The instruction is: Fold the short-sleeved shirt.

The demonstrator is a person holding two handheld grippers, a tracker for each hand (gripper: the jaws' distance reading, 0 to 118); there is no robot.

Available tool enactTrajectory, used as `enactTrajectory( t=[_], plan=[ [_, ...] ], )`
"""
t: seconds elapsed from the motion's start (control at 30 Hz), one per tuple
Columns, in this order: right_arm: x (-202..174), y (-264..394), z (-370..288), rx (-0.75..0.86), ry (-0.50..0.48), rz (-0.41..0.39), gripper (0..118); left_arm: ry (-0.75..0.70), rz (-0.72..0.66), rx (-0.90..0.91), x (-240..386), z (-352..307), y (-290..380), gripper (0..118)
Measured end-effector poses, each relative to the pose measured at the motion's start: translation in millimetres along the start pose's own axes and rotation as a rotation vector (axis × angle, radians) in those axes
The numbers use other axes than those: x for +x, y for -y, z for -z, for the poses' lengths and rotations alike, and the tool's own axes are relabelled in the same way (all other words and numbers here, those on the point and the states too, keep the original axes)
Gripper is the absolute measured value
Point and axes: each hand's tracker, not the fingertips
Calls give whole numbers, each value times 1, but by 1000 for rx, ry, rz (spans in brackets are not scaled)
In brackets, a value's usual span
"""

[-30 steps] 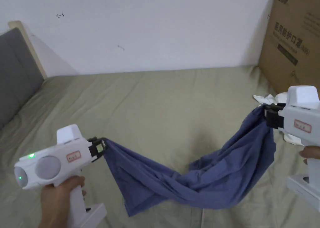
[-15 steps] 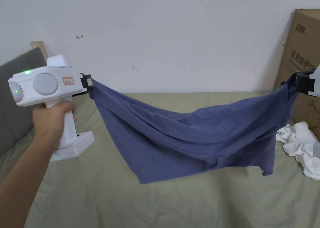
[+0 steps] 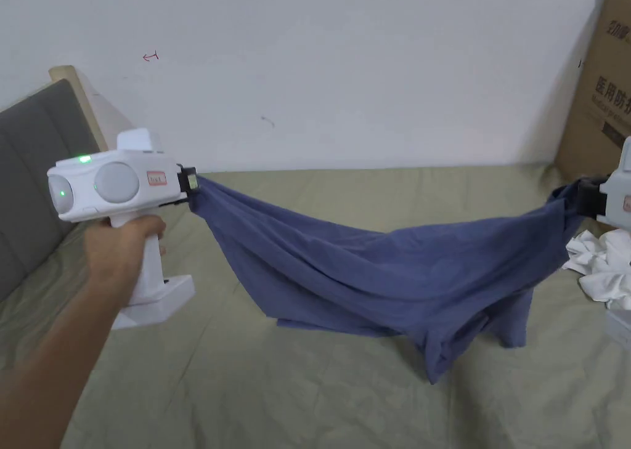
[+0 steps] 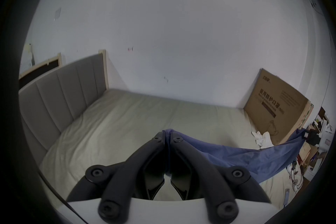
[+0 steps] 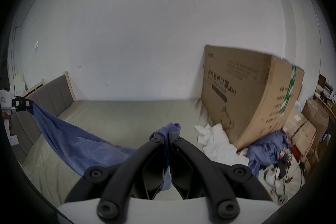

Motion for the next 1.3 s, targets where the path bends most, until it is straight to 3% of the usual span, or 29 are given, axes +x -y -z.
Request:
enactTrajectory(
  t=[0.27, 0.67, 1.03, 1.3],
  plan=[
    [12, 108, 16, -148, 12, 54, 2, -21, -63, -166, -28, 15, 119, 2],
    [32, 229, -78, -285, 18, 190, 2, -108, -169, -342, -100, -56, 273, 2],
    [32, 283, -176, -373, 56, 183, 2, -147, -154, -342, -128, -156, 325, 2],
    [22, 333, -185, -528, 109, 134, 2, -210, -183, -434, -134, -181, 372, 2]
  ],
)
